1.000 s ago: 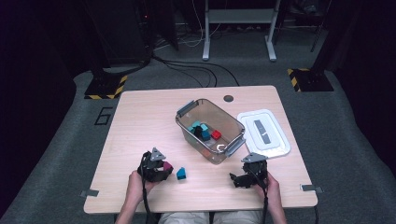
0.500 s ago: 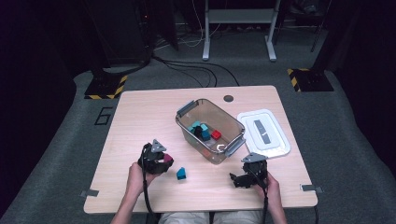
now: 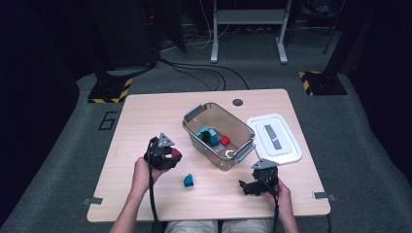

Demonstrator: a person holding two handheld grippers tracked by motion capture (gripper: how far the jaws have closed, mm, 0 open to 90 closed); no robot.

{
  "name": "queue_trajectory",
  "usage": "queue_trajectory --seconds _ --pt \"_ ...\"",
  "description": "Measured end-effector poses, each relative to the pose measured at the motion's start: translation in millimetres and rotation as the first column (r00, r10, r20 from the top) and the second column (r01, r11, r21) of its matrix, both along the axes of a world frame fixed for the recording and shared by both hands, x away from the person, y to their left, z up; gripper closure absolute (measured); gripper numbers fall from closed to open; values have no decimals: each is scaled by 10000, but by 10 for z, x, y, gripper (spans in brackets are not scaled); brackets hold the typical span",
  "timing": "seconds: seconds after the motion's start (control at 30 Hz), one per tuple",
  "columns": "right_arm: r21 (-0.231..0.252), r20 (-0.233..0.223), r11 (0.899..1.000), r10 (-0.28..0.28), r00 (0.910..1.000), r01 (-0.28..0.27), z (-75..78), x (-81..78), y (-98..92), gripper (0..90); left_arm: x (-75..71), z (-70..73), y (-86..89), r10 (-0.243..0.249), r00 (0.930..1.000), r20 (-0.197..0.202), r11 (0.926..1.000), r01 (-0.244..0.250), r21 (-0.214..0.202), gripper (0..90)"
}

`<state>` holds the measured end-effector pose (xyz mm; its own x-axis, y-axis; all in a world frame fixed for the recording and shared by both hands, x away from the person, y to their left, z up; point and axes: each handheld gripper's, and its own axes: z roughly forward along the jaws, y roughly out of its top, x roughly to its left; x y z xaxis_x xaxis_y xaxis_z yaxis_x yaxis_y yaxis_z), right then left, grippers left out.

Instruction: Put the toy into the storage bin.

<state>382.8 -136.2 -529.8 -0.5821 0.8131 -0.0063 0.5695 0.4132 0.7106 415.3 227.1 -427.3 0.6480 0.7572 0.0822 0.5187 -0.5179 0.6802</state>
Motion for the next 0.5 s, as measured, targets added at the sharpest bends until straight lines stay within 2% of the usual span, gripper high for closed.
queue_trajectory --seconds 0.3,0.5 --pt "-3 1 10000 0 10000 0 0 0 0 0 106 268 -19 19 9992 407 10000 -23 94 563" --pt "1 3 10000 -2 10000 2 0 0 0 0 189 440 -82 54 9975 711 10000 -54 0 563"
